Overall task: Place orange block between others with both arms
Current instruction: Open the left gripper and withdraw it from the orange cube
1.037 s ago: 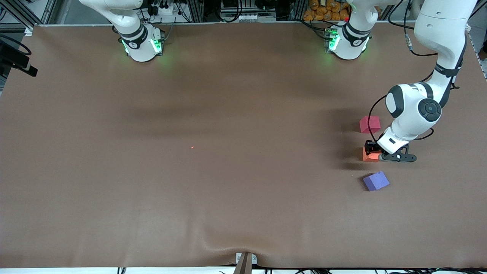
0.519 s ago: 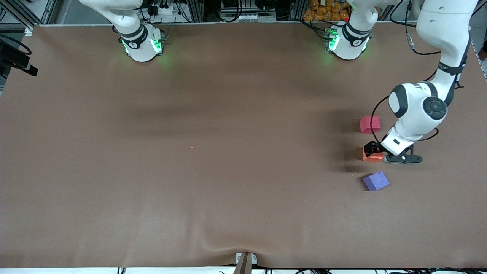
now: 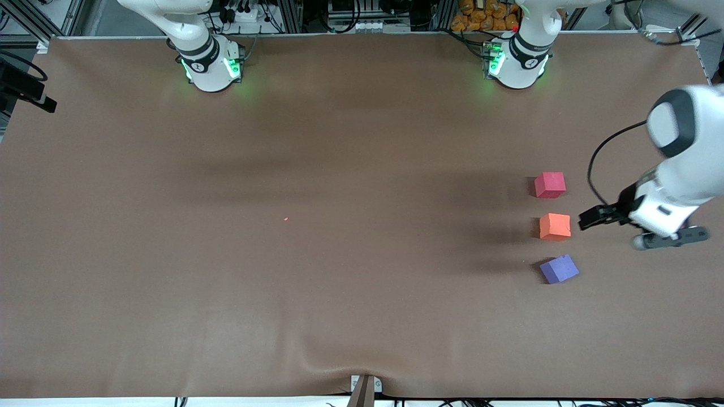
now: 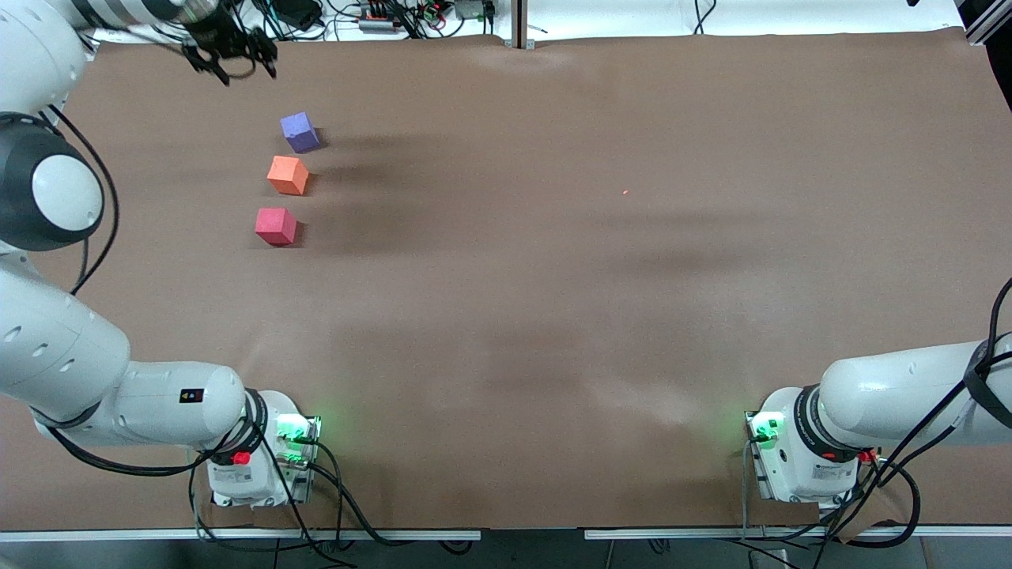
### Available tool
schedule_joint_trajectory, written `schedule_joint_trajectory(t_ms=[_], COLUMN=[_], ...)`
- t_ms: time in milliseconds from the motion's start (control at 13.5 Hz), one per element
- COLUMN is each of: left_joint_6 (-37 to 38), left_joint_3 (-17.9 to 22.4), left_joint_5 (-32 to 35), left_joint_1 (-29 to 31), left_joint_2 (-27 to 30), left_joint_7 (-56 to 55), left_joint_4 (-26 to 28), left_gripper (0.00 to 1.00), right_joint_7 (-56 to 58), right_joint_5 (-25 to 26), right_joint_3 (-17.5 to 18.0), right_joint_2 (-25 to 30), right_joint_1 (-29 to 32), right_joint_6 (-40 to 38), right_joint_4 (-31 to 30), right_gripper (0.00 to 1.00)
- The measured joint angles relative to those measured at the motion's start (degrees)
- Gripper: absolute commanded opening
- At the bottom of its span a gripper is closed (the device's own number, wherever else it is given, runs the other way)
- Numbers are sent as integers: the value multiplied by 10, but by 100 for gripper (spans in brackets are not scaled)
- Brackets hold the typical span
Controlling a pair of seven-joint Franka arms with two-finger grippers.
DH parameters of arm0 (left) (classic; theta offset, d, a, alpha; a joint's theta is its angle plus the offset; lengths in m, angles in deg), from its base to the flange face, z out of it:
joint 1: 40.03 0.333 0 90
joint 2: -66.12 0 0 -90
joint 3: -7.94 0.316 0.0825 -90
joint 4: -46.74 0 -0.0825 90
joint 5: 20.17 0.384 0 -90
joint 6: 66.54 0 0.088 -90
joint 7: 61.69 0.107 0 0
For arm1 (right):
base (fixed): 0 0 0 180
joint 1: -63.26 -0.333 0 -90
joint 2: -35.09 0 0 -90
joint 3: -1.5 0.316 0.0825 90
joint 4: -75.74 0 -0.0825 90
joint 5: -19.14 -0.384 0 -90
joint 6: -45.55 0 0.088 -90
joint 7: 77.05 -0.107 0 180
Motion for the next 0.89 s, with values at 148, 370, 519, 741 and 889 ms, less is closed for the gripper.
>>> schedule_joint_trajectory(t_ms=[148,370,519,741,889], left_joint_6=[79,159,204,228,228], left_joint_3=[-8,-16,-17,-19,-19], left_joint_5=[0,0,0,0,0], left_joint_1=[0,-2,-2,-4,-9], left_joint_2=[8,37,79,138,166], left_joint_7=[-1,-4,-4,-4,-4], left_joint_4=[-65,-124,-124,-75,-39], left_gripper=[100,100,100,100,100], right_joint_7=[0,0,0,0,0], right_joint_5=[0,0,0,0,0], right_joint_3=[0,0,0,0,0], right_joint_2=[0,0,0,0,0], right_joint_1=[0,0,0,0,0], right_joint_6=[0,-1,-1,-1,-1], right_joint_4=[0,0,0,0,0], right_gripper=[100,100,100,100,100])
